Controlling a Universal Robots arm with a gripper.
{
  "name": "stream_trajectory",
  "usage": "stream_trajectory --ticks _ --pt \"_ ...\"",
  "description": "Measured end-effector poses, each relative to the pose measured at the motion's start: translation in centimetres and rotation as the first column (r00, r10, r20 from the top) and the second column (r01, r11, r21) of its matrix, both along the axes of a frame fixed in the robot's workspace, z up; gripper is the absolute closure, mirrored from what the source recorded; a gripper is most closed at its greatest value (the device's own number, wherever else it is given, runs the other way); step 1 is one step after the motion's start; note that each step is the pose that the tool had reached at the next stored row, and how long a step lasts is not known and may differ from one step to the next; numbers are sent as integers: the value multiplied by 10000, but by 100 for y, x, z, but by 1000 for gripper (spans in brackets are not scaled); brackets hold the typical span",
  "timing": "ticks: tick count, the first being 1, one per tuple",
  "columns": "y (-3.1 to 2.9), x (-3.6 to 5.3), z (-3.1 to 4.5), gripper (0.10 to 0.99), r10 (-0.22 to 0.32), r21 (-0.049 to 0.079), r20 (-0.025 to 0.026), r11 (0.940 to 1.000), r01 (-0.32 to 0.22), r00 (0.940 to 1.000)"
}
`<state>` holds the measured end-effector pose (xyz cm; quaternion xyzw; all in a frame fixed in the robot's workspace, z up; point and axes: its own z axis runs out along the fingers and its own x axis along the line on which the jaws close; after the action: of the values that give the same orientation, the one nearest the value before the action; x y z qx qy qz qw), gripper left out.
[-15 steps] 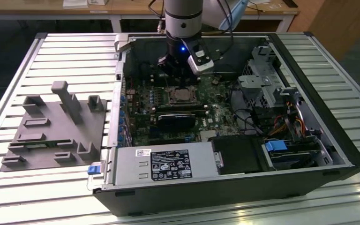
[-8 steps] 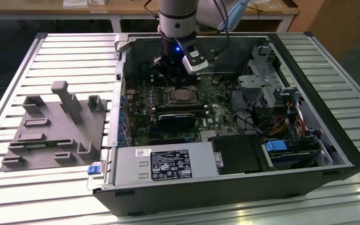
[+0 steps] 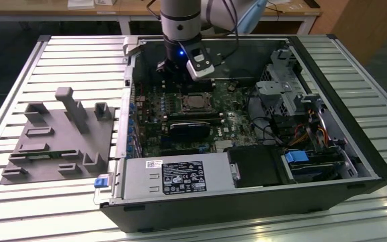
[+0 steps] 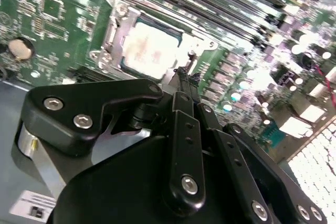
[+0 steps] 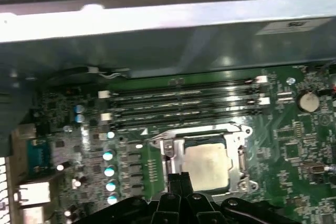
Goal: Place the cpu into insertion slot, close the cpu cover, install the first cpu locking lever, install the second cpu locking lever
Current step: 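Install the first cpu locking lever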
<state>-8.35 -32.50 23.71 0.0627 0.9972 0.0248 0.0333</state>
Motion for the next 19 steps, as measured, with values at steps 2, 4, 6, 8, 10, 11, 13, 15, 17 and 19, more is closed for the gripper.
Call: stream_trajectory --ticks 2,4,6,8,10,11,13,15,17,19 --pt "0 -56 0 984 0 0 18 10000 0 10000" --pt "0 -108 0 984 0 0 37 10000 0 10000" --pt "0 -158 0 984 0 0 56 10000 0 10000" --pt "0 -207 0 984 0 2 78 10000 0 10000" --pt "0 -249 0 984 -1 31 103 10000 0 9999" --pt "0 -263 0 984 -1 77 112 10000 0 9999" --pt "0 -277 0 984 -2 318 126 9995 -2 9999" --pt "0 -290 0 984 -7 645 136 9979 -2 9999" --pt "0 -307 0 984 -9 928 141 9957 -4 9999" --pt "0 -325 0 984 -10 1199 143 9928 -7 9999"
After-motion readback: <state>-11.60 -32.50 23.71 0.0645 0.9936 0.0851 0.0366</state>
